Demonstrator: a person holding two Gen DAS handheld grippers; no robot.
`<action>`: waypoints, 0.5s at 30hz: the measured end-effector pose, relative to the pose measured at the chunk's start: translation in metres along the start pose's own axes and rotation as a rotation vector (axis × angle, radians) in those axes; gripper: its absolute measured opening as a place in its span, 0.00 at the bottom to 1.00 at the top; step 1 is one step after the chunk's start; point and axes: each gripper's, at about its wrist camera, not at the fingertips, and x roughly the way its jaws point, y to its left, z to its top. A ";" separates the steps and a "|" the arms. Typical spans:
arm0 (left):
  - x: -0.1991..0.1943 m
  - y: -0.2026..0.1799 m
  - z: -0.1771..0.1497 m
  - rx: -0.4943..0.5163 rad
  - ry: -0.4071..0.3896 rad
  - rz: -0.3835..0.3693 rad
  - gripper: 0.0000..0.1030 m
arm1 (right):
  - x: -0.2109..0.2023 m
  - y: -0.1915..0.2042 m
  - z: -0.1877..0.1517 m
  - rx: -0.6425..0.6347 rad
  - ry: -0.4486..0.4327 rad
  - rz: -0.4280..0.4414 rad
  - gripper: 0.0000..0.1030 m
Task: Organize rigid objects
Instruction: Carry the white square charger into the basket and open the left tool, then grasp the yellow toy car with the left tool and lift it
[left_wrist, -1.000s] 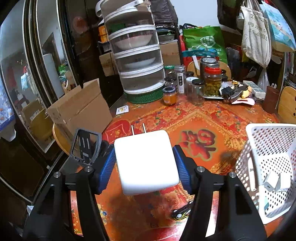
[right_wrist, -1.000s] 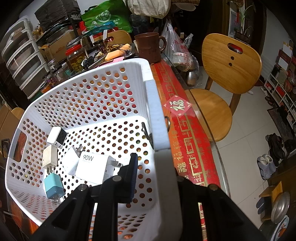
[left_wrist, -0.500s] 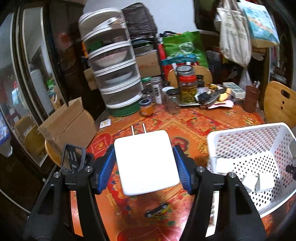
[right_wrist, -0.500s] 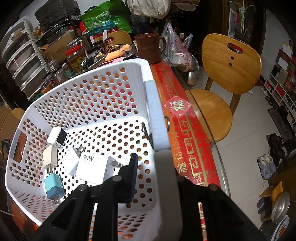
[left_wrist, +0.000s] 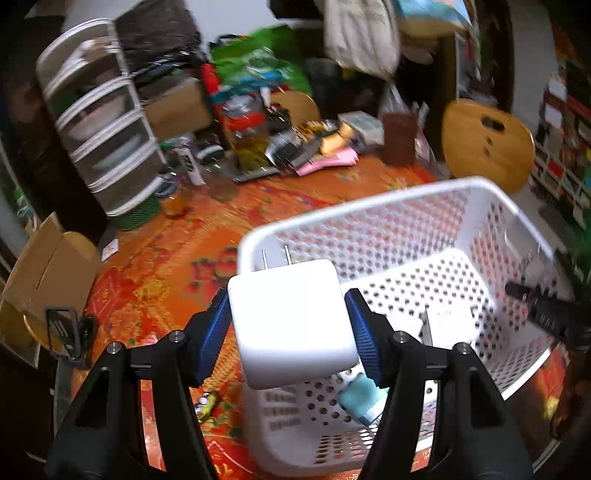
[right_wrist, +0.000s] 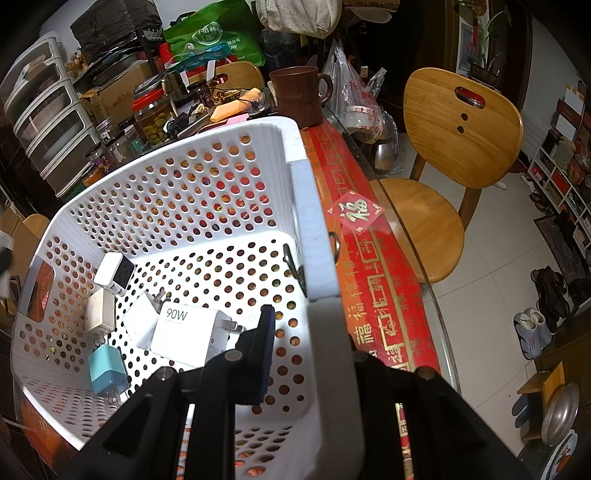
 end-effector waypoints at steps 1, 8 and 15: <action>0.005 -0.006 -0.002 0.016 0.012 0.002 0.58 | 0.000 0.000 0.000 -0.001 0.000 0.000 0.21; 0.043 -0.029 -0.014 0.049 0.113 -0.034 0.58 | 0.000 0.000 0.000 0.000 0.000 0.000 0.21; 0.062 -0.031 -0.018 0.030 0.147 -0.069 0.58 | 0.000 0.000 0.000 -0.001 0.000 0.000 0.21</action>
